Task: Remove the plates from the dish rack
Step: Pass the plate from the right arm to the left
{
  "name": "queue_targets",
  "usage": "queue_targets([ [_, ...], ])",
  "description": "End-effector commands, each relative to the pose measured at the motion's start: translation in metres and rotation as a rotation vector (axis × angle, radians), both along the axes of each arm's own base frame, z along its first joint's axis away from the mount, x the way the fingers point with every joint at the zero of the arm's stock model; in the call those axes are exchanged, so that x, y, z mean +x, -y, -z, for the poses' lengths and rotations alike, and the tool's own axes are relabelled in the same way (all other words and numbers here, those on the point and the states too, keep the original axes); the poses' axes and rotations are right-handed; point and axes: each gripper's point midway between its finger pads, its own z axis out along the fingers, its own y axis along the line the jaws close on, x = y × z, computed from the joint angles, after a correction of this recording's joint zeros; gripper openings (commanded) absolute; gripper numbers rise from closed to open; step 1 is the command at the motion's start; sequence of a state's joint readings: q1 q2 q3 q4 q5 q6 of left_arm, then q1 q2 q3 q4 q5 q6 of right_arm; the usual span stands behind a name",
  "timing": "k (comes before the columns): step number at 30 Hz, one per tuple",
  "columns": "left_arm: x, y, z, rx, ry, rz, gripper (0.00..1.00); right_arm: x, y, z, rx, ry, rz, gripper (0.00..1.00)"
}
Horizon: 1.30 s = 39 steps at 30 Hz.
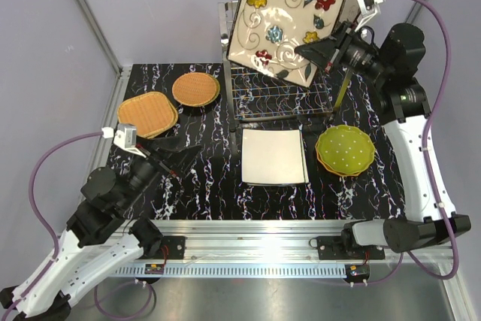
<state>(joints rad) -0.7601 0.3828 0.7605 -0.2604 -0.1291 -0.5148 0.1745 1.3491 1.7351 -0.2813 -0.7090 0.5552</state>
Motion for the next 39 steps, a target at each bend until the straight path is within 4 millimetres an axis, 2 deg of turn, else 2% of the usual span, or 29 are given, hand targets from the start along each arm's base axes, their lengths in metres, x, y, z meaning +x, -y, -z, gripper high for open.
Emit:
queue_targets([
  [1,-0.005,0.013,-0.032,-0.050,0.072,0.072,0.99,-0.064,-0.002,-0.068,0.061,0.296,-0.108,0.00],
  [3,-0.009,0.019,-0.039,-0.052,0.082,0.111,0.99,-0.075,-0.002,-0.064,0.055,0.301,-0.130,0.00],
  [8,-0.014,0.035,-0.047,-0.076,0.090,0.196,0.99,-0.089,-0.007,-0.037,0.048,0.256,-0.213,0.00],
  [9,-0.014,0.036,-0.049,-0.083,0.094,0.202,0.99,-0.099,-0.009,-0.035,0.038,0.267,-0.243,0.00],
  [13,-0.016,0.043,-0.046,-0.106,0.084,0.242,0.99,-0.105,-0.012,-0.007,0.027,0.215,-0.293,0.00],
  [19,-0.013,0.057,-0.045,-0.145,0.052,0.316,0.99,-0.117,-0.014,0.024,-0.005,0.191,-0.363,0.00],
  [20,-0.018,0.061,-0.046,-0.167,0.037,0.363,0.99,-0.121,-0.015,0.028,-0.012,0.193,-0.380,0.00],
  [21,-0.017,0.063,-0.053,-0.197,0.060,0.384,0.99,-0.125,-0.015,0.031,-0.021,0.197,-0.397,0.00],
  [22,-0.008,0.060,-0.048,-0.211,0.048,0.372,0.99,-0.125,-0.015,0.037,-0.028,0.194,-0.406,0.00],
  [23,-0.013,0.063,-0.048,-0.246,0.014,0.435,0.99,-0.127,-0.015,0.041,-0.034,0.192,-0.419,0.00],
  [24,-0.010,0.064,-0.055,-0.277,0.038,0.457,0.98,-0.132,-0.016,0.045,-0.043,0.193,-0.447,0.00],
  [25,-0.005,0.063,-0.045,-0.304,-0.023,0.483,0.95,-0.132,-0.017,0.050,-0.046,0.185,-0.457,0.00],
  [27,0.006,0.060,-0.046,-0.331,-0.018,0.497,0.93,-0.134,-0.018,0.059,-0.050,0.164,-0.482,0.00],
  [39,0.020,0.080,-0.042,-0.304,-0.087,0.610,0.82,-0.138,-0.039,0.101,-0.081,0.103,-0.565,0.00],
])
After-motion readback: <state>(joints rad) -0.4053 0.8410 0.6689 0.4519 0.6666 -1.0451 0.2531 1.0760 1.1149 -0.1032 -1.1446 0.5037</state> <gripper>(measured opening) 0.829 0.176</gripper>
